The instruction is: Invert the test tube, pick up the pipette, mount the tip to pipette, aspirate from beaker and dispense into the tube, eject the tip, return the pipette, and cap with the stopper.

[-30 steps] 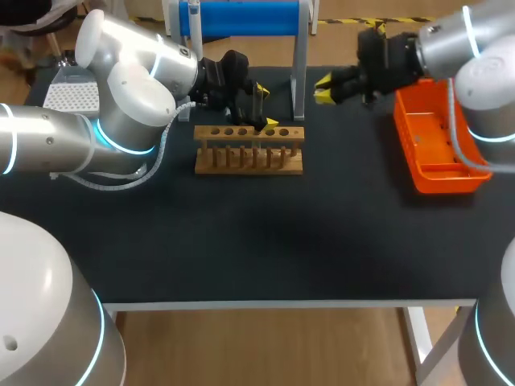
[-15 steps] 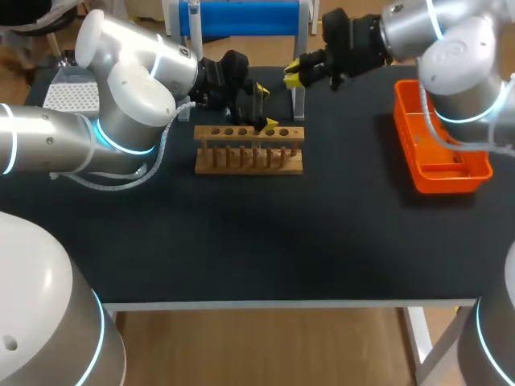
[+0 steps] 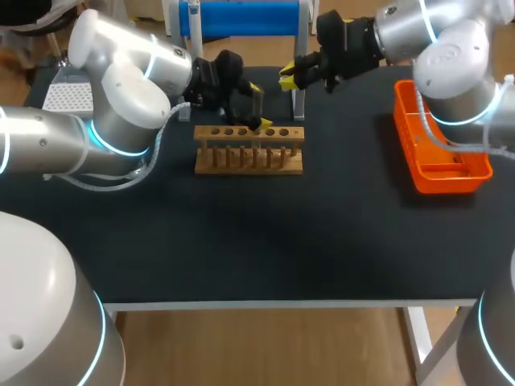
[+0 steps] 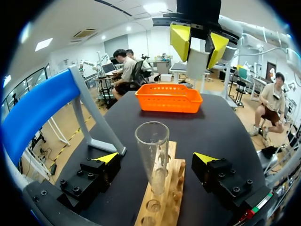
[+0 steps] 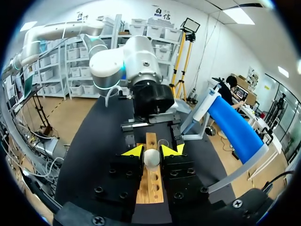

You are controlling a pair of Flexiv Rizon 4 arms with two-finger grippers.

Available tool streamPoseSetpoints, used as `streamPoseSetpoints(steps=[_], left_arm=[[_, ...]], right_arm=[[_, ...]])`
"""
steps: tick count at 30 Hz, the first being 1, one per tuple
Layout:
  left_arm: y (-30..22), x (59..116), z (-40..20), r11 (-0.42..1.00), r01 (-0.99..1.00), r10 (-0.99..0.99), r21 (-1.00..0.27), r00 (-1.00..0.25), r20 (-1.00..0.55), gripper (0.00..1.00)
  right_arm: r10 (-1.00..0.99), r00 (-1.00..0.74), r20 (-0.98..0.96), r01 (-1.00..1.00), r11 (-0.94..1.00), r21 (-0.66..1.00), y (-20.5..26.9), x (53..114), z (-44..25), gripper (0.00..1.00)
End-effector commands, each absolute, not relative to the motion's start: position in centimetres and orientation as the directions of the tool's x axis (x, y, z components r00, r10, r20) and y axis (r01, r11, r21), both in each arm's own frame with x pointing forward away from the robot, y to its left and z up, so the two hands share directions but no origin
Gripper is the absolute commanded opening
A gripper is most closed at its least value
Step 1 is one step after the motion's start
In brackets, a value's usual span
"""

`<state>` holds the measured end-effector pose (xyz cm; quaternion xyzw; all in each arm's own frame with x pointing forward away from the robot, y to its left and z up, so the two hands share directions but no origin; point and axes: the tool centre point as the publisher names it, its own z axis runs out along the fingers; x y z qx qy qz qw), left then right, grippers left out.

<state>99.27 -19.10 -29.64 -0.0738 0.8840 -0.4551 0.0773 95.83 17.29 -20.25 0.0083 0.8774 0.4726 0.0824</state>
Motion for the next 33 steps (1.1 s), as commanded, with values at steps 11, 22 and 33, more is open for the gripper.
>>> streamPoseSetpoints(steps=[11, 22, 33], left_arm=[[-18.7, 98.8, -28.8, 0.589, -0.054, -0.208, -0.806, -0.974, -0.087, 1.00], [-18.7, 98.8, -28.8, 0.589, -0.054, -0.208, -0.806, -0.974, -0.087, 1.00], [-18.7, 98.8, -28.8, 0.589, -0.054, -0.208, -0.806, -0.974, -0.087, 1.00]], right_arm=[[0.092, -0.987, -0.132, -0.060, 0.551, 0.832, 17.7, 95.7, -20.0, 0.00], [0.098, -0.989, -0.115, -0.045, 0.533, 0.845, 19.8, 96.7, -19.6, 0.00], [0.103, -0.989, -0.110, -0.038, 0.539, 0.842, 20.9, 97.4, -20.7, 0.00]])
